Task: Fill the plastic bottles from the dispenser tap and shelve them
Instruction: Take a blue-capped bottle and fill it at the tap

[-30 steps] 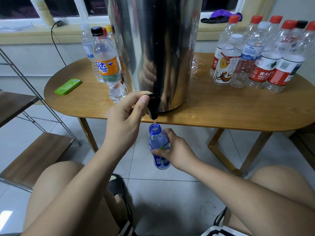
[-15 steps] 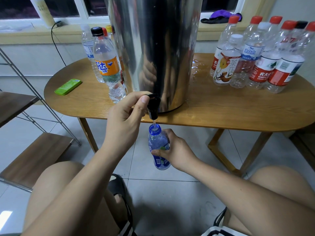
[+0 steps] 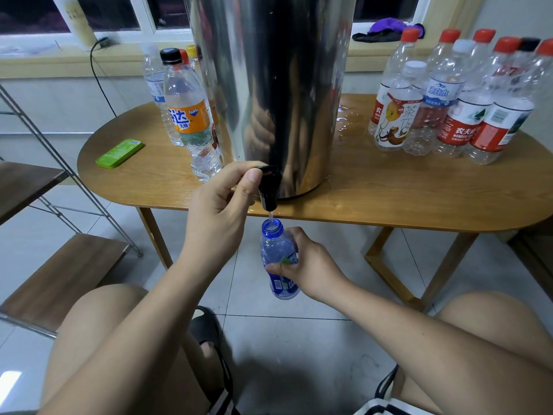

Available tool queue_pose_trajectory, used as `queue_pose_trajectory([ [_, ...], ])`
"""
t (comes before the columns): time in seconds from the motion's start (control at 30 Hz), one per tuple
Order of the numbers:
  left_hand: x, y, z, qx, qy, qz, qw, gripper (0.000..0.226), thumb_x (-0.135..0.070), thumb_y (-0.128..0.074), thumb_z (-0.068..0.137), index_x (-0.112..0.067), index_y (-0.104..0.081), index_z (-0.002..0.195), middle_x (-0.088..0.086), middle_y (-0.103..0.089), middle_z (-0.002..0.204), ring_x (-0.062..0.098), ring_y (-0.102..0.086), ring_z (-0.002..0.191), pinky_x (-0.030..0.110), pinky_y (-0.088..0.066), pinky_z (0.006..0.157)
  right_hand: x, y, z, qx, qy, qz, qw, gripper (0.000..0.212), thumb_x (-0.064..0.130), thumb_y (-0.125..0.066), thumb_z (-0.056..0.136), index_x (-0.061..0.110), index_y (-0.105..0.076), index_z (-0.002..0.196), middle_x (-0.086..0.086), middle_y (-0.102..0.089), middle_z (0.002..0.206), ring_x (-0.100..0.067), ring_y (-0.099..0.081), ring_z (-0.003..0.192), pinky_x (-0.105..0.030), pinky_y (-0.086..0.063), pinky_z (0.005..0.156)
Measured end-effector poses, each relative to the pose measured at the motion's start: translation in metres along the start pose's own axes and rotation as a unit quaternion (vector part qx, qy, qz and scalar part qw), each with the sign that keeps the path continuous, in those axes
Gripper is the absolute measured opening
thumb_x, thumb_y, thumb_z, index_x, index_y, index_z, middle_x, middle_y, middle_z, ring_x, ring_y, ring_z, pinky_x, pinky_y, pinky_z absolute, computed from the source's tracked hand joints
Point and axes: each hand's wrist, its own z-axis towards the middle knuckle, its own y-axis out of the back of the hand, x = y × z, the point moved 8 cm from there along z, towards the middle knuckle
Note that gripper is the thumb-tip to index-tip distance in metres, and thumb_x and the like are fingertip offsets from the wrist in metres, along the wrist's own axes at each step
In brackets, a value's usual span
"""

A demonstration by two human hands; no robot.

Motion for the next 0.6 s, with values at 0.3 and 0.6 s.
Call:
queue_pose_trajectory([
  [0.3,0.0005,0.0005,0.0004,-0.002,0.0,0.002,1.0,0.024,-0.026,-0.054,0.115,-0.021,-0.077,0.123,-0.01,-0.075,0.098,0.01,-0.069,0.089,0.019,-0.054,0.075,0.0002,-0.0001,-0.0002,0.0,0.001,-0.003,1.0,0.076,0.044,-0.09,0.087,0.03,-0.043,0.145,0.011,-0.065,0.14,-0.012,-0.064,0.119,-0.032,-0.058,0.099],
  [0.6,0.0042,0.0009,0.0001,-0.002,0.006,0.002,1.0,0.025,-0.027,-0.054,0.115,-0.019,-0.077,0.122,-0.006,-0.076,0.1,0.014,-0.069,0.091,0.038,-0.06,0.077,0.0004,0.0001,0.0002,-0.001,-0.002,-0.001,1.0,0.077,0.043,-0.09,0.087,0.028,-0.044,0.146,0.009,-0.065,0.14,-0.011,-0.063,0.118,-0.03,-0.057,0.099],
])
